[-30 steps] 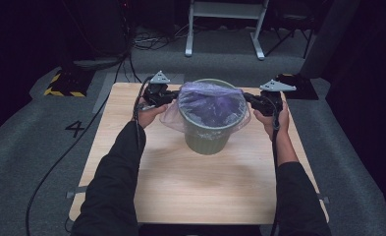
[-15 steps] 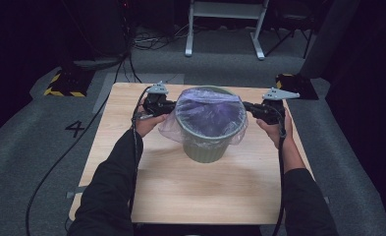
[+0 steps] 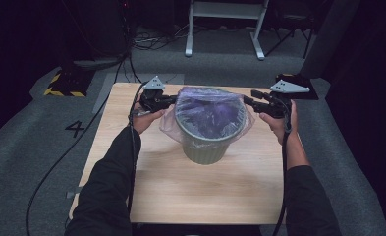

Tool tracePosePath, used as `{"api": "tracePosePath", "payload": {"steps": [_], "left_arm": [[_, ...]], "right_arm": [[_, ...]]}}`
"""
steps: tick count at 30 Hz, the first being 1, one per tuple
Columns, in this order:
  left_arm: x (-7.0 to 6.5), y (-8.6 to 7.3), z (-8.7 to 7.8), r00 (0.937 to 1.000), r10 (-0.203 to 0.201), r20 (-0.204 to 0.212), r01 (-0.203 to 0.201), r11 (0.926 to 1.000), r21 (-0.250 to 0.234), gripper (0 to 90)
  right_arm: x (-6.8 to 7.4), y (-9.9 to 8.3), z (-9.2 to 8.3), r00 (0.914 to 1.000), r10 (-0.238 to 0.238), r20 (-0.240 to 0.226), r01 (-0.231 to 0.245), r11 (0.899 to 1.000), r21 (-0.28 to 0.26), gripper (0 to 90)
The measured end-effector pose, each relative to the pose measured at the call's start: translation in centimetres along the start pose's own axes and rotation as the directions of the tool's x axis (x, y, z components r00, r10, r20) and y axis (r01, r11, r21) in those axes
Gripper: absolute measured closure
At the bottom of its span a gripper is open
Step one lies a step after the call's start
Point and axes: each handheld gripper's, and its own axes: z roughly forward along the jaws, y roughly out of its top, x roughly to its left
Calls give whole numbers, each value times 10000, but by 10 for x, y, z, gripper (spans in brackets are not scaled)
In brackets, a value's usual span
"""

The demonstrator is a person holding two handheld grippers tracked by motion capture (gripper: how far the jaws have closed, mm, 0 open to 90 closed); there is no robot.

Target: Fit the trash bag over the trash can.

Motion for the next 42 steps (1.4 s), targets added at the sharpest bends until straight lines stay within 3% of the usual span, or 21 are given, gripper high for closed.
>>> {"api": "tracePosePath", "payload": {"steps": [4, 7, 11, 14, 18, 21, 24, 25, 26, 28, 30, 35, 38, 42], "left_arm": [[-3, 2, 4, 10000, -37, -23, 37, 10000, -69, 896], [-4, 2, 7, 10000, -45, -57, 45, 10000, -1, 896], [-3, 2, 5, 9998, -122, -137, 121, 9999, -95, 897], [-1, 1, 1, 9996, -177, -203, 175, 9998, -111, 897], [0, 2, -4, 9995, -114, -292, 109, 9998, -157, 897], [0, 3, -6, 9995, -30, -322, 23, 9997, -227, 898], [-1, 3, -5, 9995, -34, -324, 29, 9999, -149, 898], [-2, 3, -4, 9993, 10, -368, -14, 9999, -119, 898], [-2, 3, -2, 9987, 92, -492, -94, 9999, -37, 898], [-4, 3, 1, 9969, 187, -769, -176, 9997, 154, 899], [-4, 2, 6, 9954, 250, -920, -217, 9991, 367, 899], [-6, 0, 17, 9975, 181, -685, -144, 9985, 529, 899], [-6, -2, 22, 9976, 152, -679, -108, 9978, 648, 899], [-5, -5, 29, 9976, -7, -685, 67, 9962, 873, 899]], "right_arm": [[2, 7, 7, 9996, 185, -192, -185, 9998, 21, 398], [6, 10, 10, 9986, 235, -477, -245, 9995, -207, 414], [11, 13, 12, 9979, -51, -642, 47, 10000, -73, 374], [9, 16, 3, 9989, 76, -463, -85, 9998, -181, 371], [2, 14, -7, 10000, 70, -18, -70, 9998, 183, 369], [1, 13, -10, 9999, 2, -171, 0, 9999, 106, 430], [5, 13, -5, 9988, -271, -404, 279, 9995, 171, 611], [7, 12, -2, 9983, -418, -403, 431, 9986, 311, 719], [9, 11, 1, 9975, -666, -220, 673, 9971, 350, 787], [10, 8, 8, 9982, -602, -22, 602, 9973, 429, 877], [8, 5, 12, 9986, -408, 350, 390, 9979, 518, 897], [-4, -8, 28, 9948, 560, 853, -638, 9937, 925, 900], [-5, -12, 33, 9936, 641, 926, -745, 9907, 1134, 900], [-9, -19, 41, 9883, 1209, 930, -1323, 9828, 1288, 900]]}}
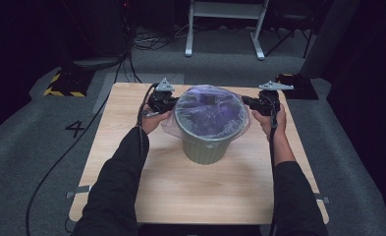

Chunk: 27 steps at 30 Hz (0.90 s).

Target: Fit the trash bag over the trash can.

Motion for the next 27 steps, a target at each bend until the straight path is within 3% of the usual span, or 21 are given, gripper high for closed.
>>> {"api": "tracePosePath", "payload": {"steps": [6, 10, 13, 16, 19, 21, 22, 27], "left_arm": [[2, -6, 6, 9997, -214, 82, 212, 9993, 310, 899], [2, -12, 5, 10000, -64, 49, 63, 9995, 324, 899], [3, -16, -1, 9998, -215, -22, 216, 9996, 203, 893], [6, -20, -15, 9994, -208, -264, 207, 9998, -33, 807], [9, -25, -31, 9978, -254, -609, 246, 9996, -135, 661], [11, -29, -41, 9978, -25, -657, 20, 10000, -89, 619], [11, -31, -46, 9974, 61, -718, -62, 10000, -19, 540], [0, -40, -70, 9977, 608, -316, -612, 9980, -127, 431]], "right_arm": [[-4, -10, 13, 9993, 366, -76, -363, 9985, 408, 900], [-6, -20, 16, 9991, 400, -109, -394, 9977, 553, 881], [-6, -26, 16, 9997, 261, -36, -258, 9979, 600, 826], [-3, -30, 14, 9998, -104, 175, 96, 9989, 465, 700], [-4, -33, 5, 9995, -309, 47, 308, 9993, 207, 585], [-4, -33, -3, 9985, -481, 254, 473, 9985, 280, 513], [-7, -34, -13, 9988, -493, 5, 493, 9987, 119, 457], [-13, -34, -32, 9981, -561, 238, 563, 9984, -94, 375]]}}
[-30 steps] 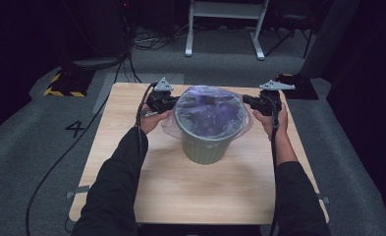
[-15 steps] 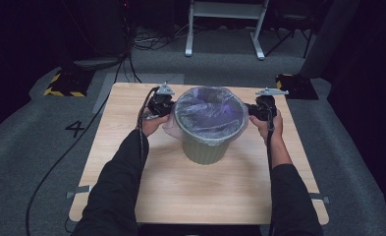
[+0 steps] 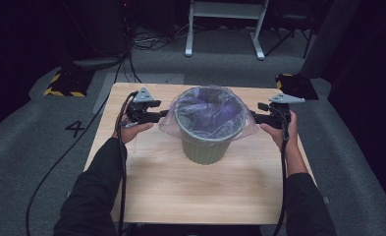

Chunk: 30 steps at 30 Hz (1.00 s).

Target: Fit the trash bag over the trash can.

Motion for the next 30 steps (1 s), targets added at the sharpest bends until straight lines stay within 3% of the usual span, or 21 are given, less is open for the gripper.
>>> {"api": "tracePosePath", "payload": {"steps": [7, 11, 15, 17, 20, 25, 28, 30], "left_arm": [[-26, -10, -22, 9958, 848, 359, -844, 9964, -102, 304], [-40, -10, -27, 9886, 1325, 721, -1319, 9912, -129, 271], [-54, -6, -25, 9787, 1750, 1071, -1746, 9846, -132, 227], [-58, -3, -23, 9763, 1941, 959, -1933, 9810, -177, 231], [-63, 1, -21, 9714, 2250, 764, -2247, 9743, -122, 306], [-67, 5, -17, 9603, 2671, 806, -2678, 9635, -26, 552], [-69, 4, -15, 9559, 2813, 843, -2821, 9594, -20, 694], [-70, 3, -14, 9555, 2792, 951, -2806, 9598, 4, 742]], "right_arm": [[0, 3, -24, 9981, -595, 188, 595, 9982, 0, 320], [4, 2, -36, 9936, -1120, 155, 1119, 9937, 87, 315], [13, 0, -49, 9812, -1929, -109, 1930, 9811, 116, 302], [17, 0, -53, 9743, -2224, -351, 2227, 9749, 60, 292], [28, -3, -60, 9602, -2660, -856, 2660, 9639, -116, 282], [41, -10, -71, 9484, -2914, -1251, 2895, 9566, -339, 255], [57, -19, -79, 9318, -3297, -1518, 3220, 9439, -730, 233], [71, -24, -80, 9207, -3585, -1542, 3498, 9333, -814, 217]]}}
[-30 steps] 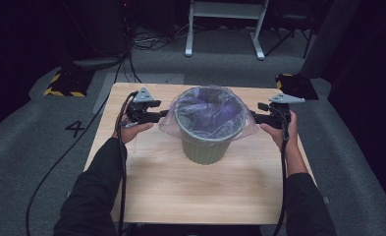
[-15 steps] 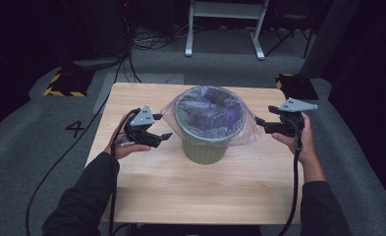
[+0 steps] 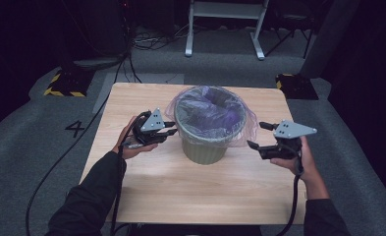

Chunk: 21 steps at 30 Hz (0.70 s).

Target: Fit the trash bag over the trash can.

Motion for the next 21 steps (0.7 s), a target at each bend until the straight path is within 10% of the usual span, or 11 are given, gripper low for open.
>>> {"api": "tracePosePath", "payload": {"steps": [5, 15, 21], "left_arm": [[-2, 0, 3, 9996, 170, -206, -168, 9998, 73, 878], [0, -4, 12, 10000, -78, 47, 78, 10000, 60, 899], [-2, -10, 17, 10000, -63, -64, 65, 9995, 322, 900]], "right_arm": [[23, -2, 14, 9994, -184, 288, 182, 9998, 73, 269], [31, -21, 31, 9998, -2, 174, 6, 9997, -235, 890], [29, -33, 36, 9987, 507, 109, -504, 9984, -250, 900]]}}
